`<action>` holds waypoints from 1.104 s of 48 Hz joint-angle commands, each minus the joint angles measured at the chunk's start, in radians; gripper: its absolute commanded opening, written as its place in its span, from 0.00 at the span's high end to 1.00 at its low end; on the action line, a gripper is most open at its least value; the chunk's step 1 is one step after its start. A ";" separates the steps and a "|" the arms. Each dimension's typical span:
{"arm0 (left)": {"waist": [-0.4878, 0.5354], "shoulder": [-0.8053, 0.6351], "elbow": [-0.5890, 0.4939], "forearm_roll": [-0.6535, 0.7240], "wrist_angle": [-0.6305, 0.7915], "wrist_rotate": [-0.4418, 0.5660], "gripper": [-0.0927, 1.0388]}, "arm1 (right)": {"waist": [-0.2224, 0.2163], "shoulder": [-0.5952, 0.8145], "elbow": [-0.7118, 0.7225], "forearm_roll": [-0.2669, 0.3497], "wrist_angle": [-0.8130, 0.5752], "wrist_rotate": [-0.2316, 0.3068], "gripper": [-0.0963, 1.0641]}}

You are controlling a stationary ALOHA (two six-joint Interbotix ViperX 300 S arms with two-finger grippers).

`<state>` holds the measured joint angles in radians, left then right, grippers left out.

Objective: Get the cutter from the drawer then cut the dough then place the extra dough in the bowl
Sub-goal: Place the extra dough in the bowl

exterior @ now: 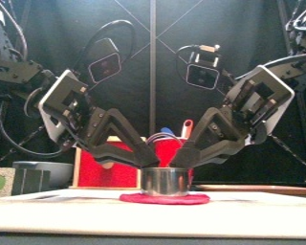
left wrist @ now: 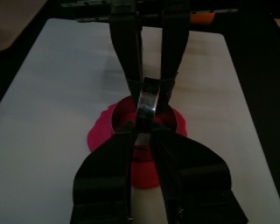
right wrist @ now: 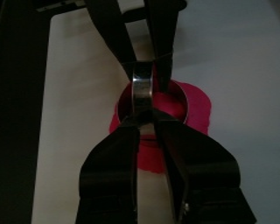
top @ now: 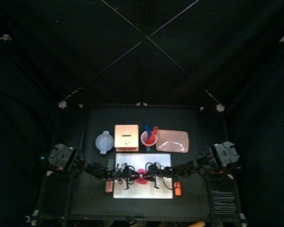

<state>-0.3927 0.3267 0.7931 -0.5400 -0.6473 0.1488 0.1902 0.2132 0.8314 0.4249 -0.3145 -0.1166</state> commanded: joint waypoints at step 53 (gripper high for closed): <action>0.118 -0.127 0.008 0.067 0.046 0.215 0.28 | 0.012 -0.109 -0.123 -0.006 0.109 0.014 0.15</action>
<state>-0.2853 0.2316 0.8099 -0.4740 -0.5967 0.3574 0.1994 0.1519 0.7317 0.4218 -0.2025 -0.1028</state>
